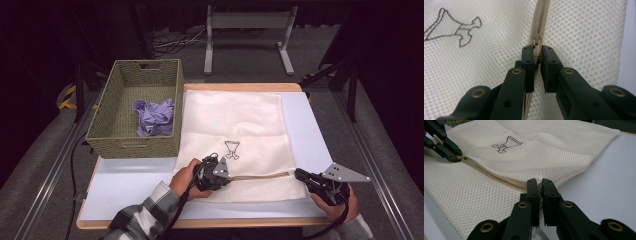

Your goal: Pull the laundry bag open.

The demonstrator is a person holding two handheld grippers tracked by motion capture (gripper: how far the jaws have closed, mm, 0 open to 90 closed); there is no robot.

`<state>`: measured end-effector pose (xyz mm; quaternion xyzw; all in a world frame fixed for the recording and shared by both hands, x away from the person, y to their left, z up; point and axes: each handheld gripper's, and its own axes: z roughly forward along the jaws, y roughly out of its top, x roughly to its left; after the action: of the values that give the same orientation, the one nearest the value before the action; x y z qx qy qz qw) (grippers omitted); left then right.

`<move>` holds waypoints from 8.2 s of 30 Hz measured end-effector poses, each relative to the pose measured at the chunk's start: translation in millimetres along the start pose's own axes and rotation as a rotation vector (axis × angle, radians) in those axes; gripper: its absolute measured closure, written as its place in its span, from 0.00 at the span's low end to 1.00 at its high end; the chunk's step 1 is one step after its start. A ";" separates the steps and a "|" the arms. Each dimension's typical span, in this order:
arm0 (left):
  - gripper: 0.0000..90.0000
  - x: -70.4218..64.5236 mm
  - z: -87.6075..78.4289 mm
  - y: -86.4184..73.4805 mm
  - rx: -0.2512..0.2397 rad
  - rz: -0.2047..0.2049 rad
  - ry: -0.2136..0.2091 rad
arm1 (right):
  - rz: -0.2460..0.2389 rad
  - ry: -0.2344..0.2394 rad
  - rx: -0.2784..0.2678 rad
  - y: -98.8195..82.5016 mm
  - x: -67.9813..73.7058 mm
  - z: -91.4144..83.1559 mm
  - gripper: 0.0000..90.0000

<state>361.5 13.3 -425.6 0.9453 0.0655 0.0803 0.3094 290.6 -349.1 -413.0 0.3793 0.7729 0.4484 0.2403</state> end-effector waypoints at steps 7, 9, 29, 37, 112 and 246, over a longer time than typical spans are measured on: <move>0.91 1.2 -10.9 -14.9 -0.005 -0.023 0.022 | 0.000 0.001 0.003 -0.1 -0.1 0.3 0.95; 0.91 2.0 -14.4 -19.6 -0.008 -0.037 0.030 | -0.001 0.001 0.002 -0.1 -0.2 0.1 0.95; 0.91 3.5 -33.0 -47.7 0.007 -0.049 0.061 | 0.003 -0.001 0.009 -0.9 0.2 0.9 0.95; 0.91 5.8 -40.7 -57.2 0.019 -0.070 0.073 | 0.006 0.003 0.018 -1.8 -1.4 0.7 0.95; 0.91 21.3 -89.0 -140.2 0.068 -0.170 0.127 | 0.052 -0.025 0.073 -4.2 -2.0 3.8 0.96; 0.12 -6.0 -97.5 -176.2 -0.168 -0.474 0.323 | -0.247 0.273 0.352 67.3 77.2 162.7 0.75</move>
<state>323.8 209.2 -453.6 0.8497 0.3261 0.1601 0.3821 385.3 -183.2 -435.0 0.2540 0.9048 0.3213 0.1167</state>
